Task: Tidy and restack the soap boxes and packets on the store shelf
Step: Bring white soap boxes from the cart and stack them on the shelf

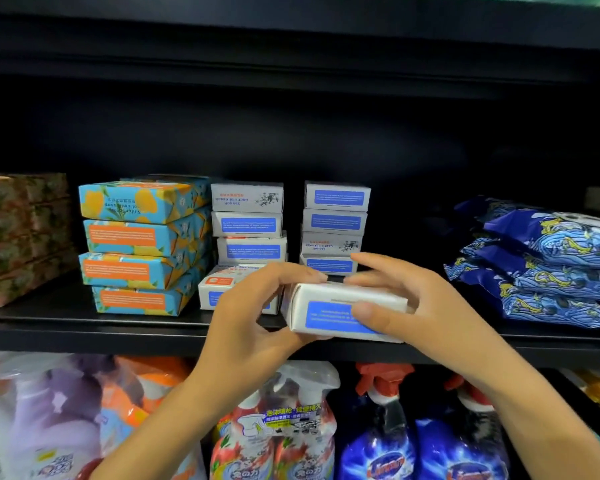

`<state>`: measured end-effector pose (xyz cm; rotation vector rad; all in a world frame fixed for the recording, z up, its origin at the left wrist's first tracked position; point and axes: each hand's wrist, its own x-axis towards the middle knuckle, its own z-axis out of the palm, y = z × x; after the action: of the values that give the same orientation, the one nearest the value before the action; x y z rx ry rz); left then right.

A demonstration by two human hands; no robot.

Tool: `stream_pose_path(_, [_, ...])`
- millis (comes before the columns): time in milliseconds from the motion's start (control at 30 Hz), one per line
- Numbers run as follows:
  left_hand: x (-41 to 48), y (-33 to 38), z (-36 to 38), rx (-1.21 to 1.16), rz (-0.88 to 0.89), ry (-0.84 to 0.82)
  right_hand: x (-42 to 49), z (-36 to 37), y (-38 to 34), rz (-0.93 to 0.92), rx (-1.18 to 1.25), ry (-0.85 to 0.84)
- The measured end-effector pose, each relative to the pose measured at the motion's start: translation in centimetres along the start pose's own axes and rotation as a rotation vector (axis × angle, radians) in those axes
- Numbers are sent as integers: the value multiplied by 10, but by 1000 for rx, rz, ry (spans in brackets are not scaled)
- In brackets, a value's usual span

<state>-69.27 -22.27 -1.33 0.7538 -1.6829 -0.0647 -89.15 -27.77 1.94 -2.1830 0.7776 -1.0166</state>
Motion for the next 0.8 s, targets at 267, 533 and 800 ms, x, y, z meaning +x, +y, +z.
stream_pose_path(267, [3,-4,-8,151,-30,-90,-9,13,-6,-268,-217,279])
stream_pose_path(533, [16,2,-7,-315,-431,3,-4,22,-3,-593,-335,255])
stream_pose_path(800, [1,-3,-9,-4,-85,61,2,11,2,-220,-44,135])
